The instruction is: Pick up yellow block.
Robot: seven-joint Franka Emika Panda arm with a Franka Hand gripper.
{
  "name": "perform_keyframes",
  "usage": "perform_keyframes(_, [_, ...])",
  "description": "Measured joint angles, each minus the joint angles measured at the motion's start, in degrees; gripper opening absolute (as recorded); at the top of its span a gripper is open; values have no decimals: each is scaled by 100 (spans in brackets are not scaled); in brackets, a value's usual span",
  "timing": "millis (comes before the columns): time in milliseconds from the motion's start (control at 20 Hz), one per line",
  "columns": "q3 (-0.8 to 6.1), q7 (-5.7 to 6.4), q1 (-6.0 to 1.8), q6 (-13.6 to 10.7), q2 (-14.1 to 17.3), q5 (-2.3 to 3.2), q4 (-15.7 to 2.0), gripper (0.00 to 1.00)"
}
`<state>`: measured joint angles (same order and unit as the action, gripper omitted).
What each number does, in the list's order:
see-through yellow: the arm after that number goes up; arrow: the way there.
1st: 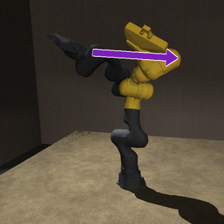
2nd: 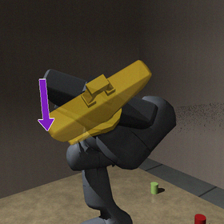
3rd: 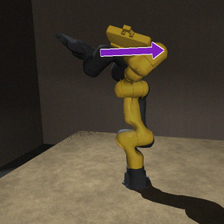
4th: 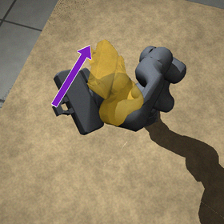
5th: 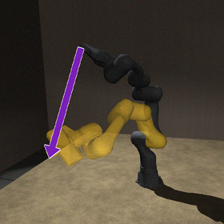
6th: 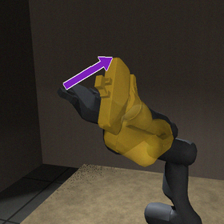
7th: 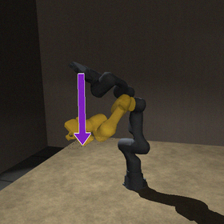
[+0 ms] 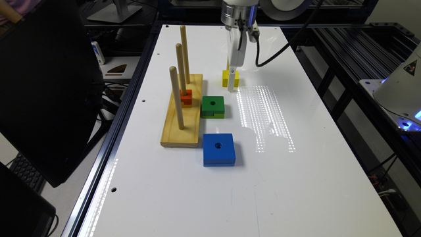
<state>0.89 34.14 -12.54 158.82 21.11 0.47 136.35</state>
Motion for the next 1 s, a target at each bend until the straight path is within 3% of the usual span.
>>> perform_keyframes(250, [0, 0, 0, -10, 16, 0, -32, 100])
perform_keyframes(300, [0, 0, 0, -10, 15, 0, -31, 0])
perform_keyframes(1000, [0, 0, -1, -26, -9, 0, -30, 0])
